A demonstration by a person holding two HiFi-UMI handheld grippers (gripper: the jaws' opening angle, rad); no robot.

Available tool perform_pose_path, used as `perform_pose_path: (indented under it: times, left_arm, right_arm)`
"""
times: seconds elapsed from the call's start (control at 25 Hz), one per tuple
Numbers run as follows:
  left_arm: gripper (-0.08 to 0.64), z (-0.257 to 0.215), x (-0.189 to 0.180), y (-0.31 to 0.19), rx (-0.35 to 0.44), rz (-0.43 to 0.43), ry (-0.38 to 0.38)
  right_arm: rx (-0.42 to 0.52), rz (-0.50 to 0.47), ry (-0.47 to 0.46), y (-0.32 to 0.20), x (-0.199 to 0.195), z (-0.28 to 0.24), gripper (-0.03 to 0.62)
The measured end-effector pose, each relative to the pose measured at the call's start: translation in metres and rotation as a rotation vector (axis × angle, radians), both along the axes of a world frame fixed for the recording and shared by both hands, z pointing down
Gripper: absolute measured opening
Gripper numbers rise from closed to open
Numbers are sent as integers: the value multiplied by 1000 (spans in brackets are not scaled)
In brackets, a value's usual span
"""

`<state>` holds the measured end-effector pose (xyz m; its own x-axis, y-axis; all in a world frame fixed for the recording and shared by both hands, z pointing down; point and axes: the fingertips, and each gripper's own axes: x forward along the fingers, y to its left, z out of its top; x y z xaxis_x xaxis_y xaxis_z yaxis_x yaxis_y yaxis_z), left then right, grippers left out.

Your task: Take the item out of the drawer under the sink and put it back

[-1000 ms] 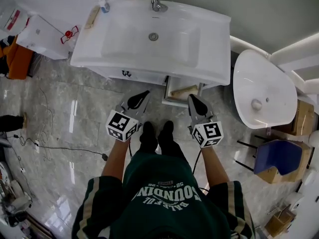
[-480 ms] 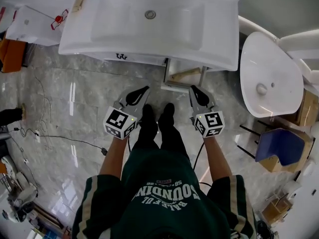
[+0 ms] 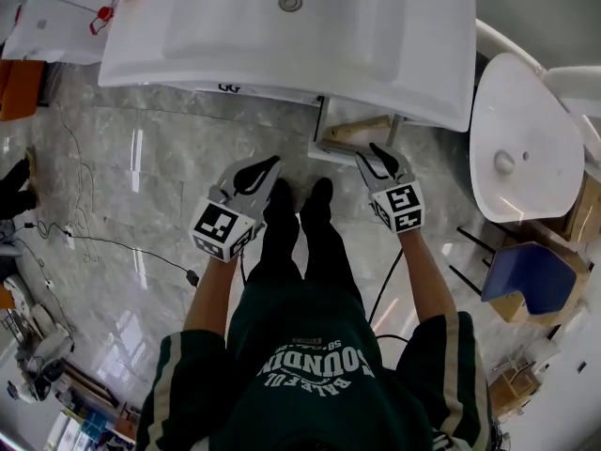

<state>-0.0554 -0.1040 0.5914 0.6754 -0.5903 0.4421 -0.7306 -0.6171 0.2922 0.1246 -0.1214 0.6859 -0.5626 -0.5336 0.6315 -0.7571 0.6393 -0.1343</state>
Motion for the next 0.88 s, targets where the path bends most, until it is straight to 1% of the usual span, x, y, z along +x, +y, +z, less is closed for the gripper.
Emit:
perform_pose_path:
  times: [0.24, 0.36, 0.56, 0.76, 0.8, 0.88]
  left_arm:
    - [49, 23, -9, 3, -34, -16, -9]
    - [49, 34, -11, 7, -56, -40, -3]
    - [49, 54, -14, 12, -86, -69, -7]
    - [49, 73, -20, 15, -110, -89, -23]
    - [49, 76, -20, 15, -112, -93, -24]
    - [49, 82, -20, 14, -118, -97, -26]
  right_arm:
    - [-40, -137, 145, -11, 0, 59, 153]
    - [-92, -192, 210, -14, 9, 93, 164]
    - [-160, -247, 304, -20, 23, 148, 164]
    - [-189, -293, 384, -33, 30, 191, 164]
    - [-193, -317, 406, -34, 31, 200, 163]
    - [-195, -394, 470, -33, 33, 217, 163]
